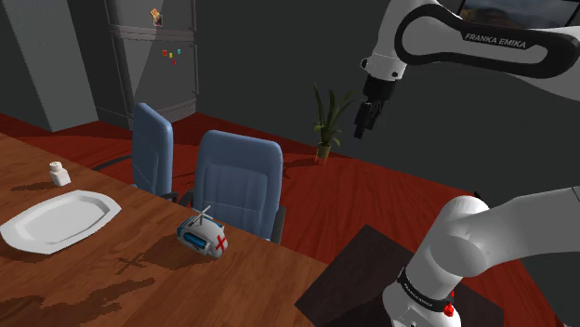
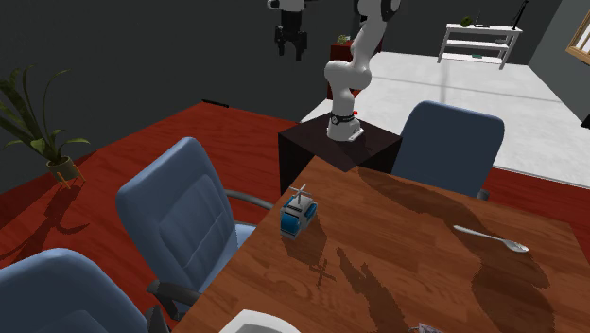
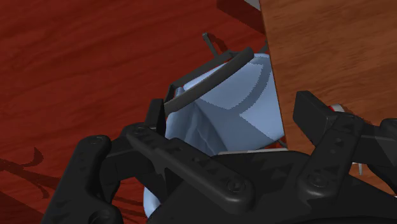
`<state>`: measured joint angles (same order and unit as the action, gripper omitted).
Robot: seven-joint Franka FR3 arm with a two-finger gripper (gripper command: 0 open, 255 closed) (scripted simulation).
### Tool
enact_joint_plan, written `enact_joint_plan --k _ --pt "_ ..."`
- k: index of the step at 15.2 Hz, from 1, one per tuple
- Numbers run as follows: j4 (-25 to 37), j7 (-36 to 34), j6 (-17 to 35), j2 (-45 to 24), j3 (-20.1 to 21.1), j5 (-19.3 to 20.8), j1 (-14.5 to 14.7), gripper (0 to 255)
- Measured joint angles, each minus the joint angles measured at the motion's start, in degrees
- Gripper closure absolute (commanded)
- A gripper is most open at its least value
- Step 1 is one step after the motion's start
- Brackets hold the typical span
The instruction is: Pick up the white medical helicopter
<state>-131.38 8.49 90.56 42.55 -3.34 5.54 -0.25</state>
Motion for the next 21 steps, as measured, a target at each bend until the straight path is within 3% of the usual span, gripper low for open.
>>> enact_joint_plan --k 3,8,15,21 --pt "-0.99 -1.33 1.67 -0.59 0.98 -0.59 0.34 0" --pt "-3.76 -6.8 8.71 -4.44 5.05 -2.77 1.74 0" --pt "-4.2 -15.06 19.07 -13.56 11.2 -4.67 3.54 0" --pt "-1.43 -22.52 27.3 -24.03 16.27 -3.98 4.35 0"
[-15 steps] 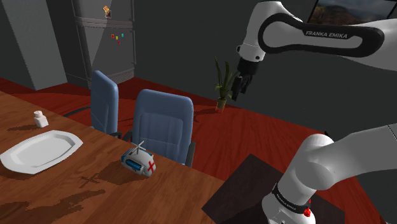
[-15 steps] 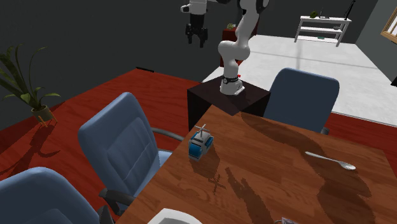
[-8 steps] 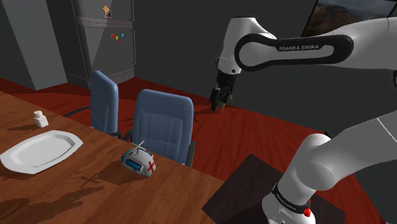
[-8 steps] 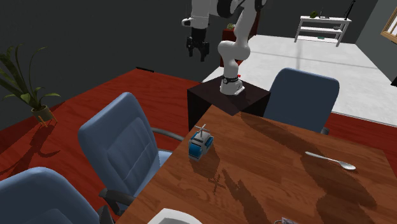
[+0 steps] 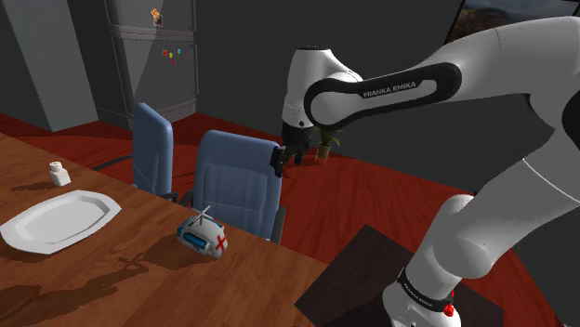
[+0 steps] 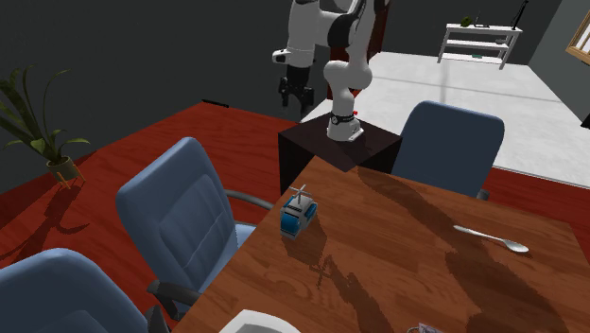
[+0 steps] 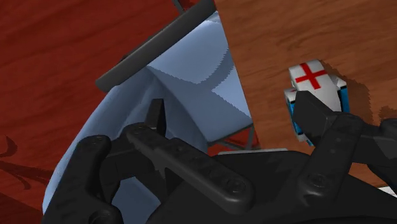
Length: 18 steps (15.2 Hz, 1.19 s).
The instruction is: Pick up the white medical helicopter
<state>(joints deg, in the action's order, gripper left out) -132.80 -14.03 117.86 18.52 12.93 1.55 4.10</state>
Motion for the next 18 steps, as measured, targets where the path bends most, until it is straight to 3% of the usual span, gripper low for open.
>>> enact_joint_plan --k 4,11,18 --pt "3.28 -5.41 4.24 -7.39 3.0 2.02 0.39 0" --pt "13.11 -15.58 8.92 -22.57 6.29 9.01 1.89 0" --pt "25.88 -25.24 10.09 -37.93 6.31 16.93 6.72 0"
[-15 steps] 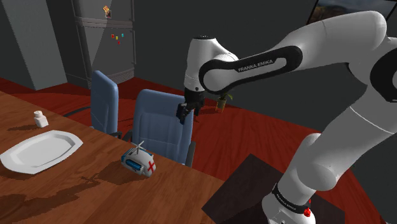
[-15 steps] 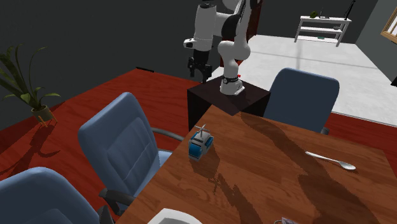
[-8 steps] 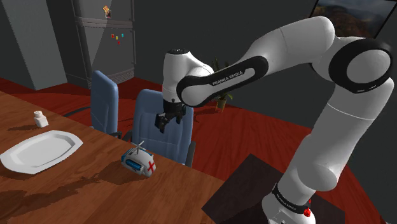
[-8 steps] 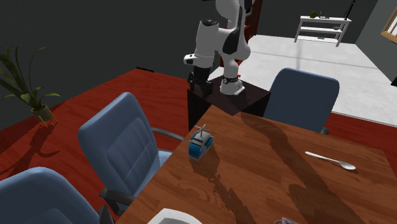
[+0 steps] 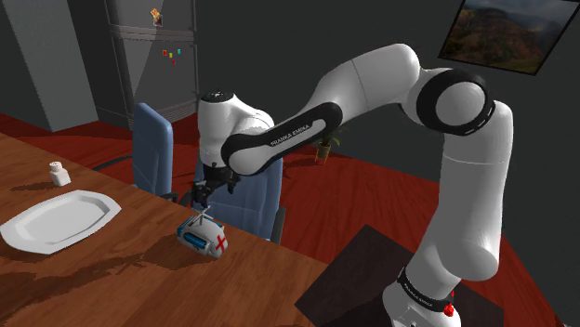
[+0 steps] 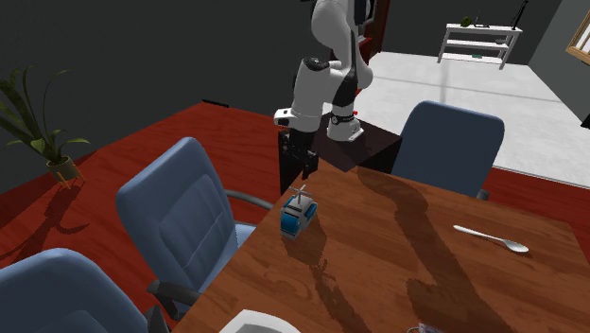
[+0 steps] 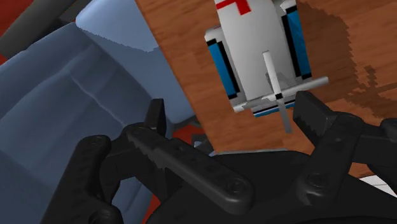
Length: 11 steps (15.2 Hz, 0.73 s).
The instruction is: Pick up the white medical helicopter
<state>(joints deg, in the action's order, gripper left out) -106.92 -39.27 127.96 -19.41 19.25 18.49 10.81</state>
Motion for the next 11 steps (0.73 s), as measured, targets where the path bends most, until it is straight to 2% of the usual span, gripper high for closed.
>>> enact_joint_plan --k 4,11 --pt "7.76 -2.95 -0.4 -7.76 -1.06 2.98 2.77 0" --pt "7.95 -4.77 2.91 -11.5 -2.09 4.86 3.71 0"
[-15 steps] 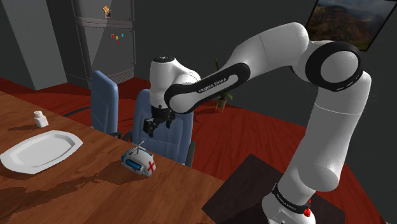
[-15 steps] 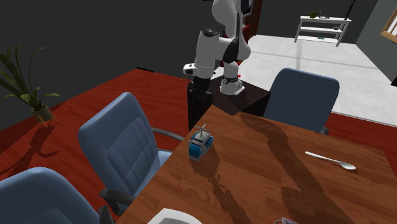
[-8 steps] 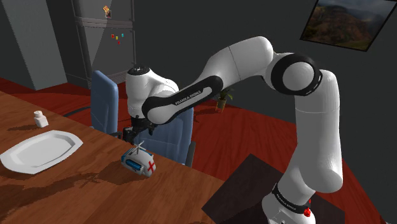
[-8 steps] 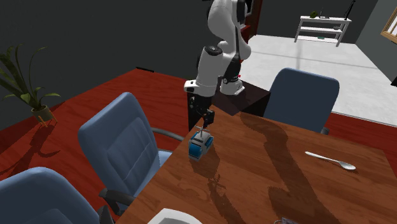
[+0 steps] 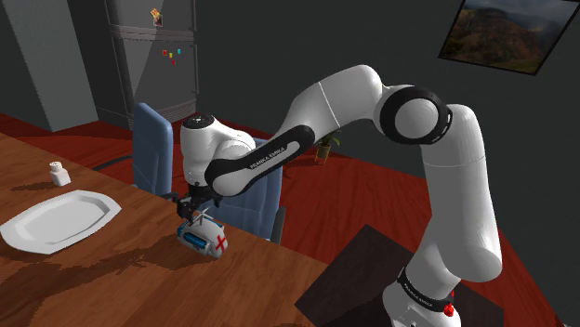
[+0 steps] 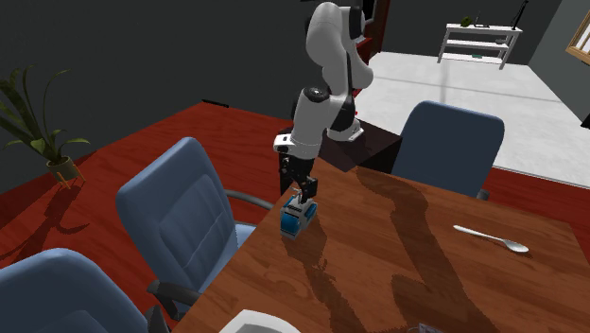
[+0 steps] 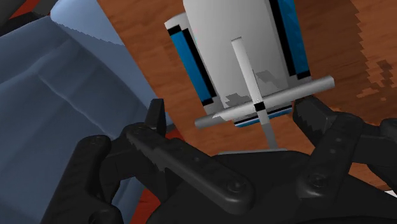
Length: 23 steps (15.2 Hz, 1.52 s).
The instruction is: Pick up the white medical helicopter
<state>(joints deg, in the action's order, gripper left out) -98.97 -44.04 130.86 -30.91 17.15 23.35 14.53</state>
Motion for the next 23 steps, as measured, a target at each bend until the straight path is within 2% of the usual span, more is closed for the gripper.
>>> enact_joint_plan --k 1,11,23 --pt "-0.18 -0.09 0.3 -0.12 -0.06 0.1 0.0 255" --pt "-0.24 -0.15 0.57 -0.27 -0.13 0.22 0.0 255" --pt "1.6 2.33 -5.39 4.12 1.25 -2.36 -0.89 255"
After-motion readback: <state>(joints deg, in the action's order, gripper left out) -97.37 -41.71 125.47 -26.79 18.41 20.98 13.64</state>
